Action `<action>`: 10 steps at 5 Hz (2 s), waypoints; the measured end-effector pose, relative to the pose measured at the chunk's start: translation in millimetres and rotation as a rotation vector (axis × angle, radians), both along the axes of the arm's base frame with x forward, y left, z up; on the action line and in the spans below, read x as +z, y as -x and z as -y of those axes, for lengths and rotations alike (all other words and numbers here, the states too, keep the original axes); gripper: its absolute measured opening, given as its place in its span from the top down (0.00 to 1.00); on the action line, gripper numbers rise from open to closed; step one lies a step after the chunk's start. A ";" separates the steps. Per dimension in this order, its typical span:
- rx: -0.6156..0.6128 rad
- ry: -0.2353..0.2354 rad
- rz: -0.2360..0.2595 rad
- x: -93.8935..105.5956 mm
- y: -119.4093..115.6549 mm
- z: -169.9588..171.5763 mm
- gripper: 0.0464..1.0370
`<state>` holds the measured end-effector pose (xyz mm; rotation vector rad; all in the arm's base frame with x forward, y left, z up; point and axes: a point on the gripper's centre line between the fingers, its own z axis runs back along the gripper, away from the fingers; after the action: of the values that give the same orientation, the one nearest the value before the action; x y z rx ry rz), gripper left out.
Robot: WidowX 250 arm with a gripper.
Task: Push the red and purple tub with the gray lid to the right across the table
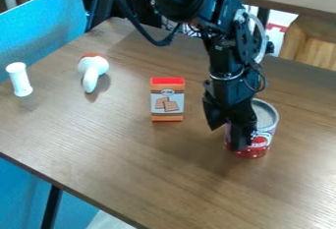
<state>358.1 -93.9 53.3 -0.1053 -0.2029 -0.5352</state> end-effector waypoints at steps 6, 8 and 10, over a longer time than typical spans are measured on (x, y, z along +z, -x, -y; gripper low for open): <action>-0.482 0.165 0.011 4.0 -18.3 22.8 0.04; -0.456 0.166 -0.014 -5.4 -9.5 20.3 0.04; -0.150 -0.021 -0.017 17.8 14.8 -17.6 0.04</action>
<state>343.3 -76.3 71.1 -0.1049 -0.1732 -0.6851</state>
